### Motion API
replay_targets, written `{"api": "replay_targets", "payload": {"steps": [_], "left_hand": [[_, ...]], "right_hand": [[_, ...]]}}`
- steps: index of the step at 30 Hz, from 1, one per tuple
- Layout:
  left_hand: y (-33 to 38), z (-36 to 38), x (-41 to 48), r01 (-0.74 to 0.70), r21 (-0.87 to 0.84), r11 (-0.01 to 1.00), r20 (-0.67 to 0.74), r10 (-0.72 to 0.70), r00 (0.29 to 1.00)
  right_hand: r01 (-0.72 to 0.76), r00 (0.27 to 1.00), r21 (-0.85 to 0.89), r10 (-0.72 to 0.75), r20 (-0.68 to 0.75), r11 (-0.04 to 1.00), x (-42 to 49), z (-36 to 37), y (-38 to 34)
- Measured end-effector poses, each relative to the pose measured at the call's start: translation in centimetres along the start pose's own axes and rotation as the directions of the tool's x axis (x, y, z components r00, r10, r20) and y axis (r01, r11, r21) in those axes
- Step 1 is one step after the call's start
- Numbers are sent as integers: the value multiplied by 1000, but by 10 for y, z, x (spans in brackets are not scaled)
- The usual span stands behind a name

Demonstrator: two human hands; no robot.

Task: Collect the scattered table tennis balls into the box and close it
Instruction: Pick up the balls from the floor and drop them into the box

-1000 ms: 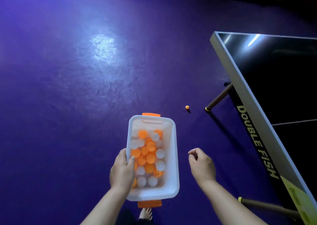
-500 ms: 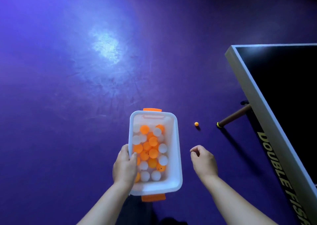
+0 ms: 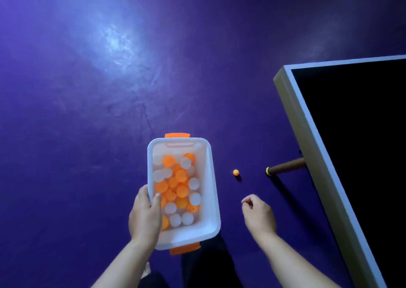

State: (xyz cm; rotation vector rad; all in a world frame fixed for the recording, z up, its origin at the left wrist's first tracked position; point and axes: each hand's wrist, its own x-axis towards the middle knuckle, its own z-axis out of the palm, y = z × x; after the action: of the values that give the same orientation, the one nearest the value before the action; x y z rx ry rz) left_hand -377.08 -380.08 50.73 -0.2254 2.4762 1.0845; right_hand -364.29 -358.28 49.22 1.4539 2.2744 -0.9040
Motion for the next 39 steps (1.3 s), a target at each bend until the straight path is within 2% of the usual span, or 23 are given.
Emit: {"api": "replay_targets", "payload": {"steps": [8,15,19,23,30,33,35,37,39], "left_hand": [[13,135,96,139,-59,989,-11,-140,990],[-27,245,202,163,-59,985,50,-160,986],[-68,298,257,136,-47,990,55,-133,990],[-110,343,298,141,-35,989,30,-140,990],[-154,383,330,161,-132,978,42,-157,987],[-162,380,336,162,-137,977,49,-157,986],[-161,373,336,155,-118,981,43,-151,988],[-154,366,332,138,-65,988,35,-136,990],[-141,357,326,135,-38,990,23,-134,991]], "right_hand": [[-31,998,-263,44,41,964,187,23,23],[-62,986,-392,117,119,918,343,122,59],[-69,981,-437,140,132,897,413,187,90],[-119,982,-420,170,87,900,468,251,125],[-197,959,-434,264,99,879,519,331,166],[-180,972,-393,224,69,902,520,352,167],[-191,976,-291,213,44,937,514,355,159],[-222,975,-29,223,17,975,501,350,139],[-187,978,240,204,-47,953,479,333,109]]}}
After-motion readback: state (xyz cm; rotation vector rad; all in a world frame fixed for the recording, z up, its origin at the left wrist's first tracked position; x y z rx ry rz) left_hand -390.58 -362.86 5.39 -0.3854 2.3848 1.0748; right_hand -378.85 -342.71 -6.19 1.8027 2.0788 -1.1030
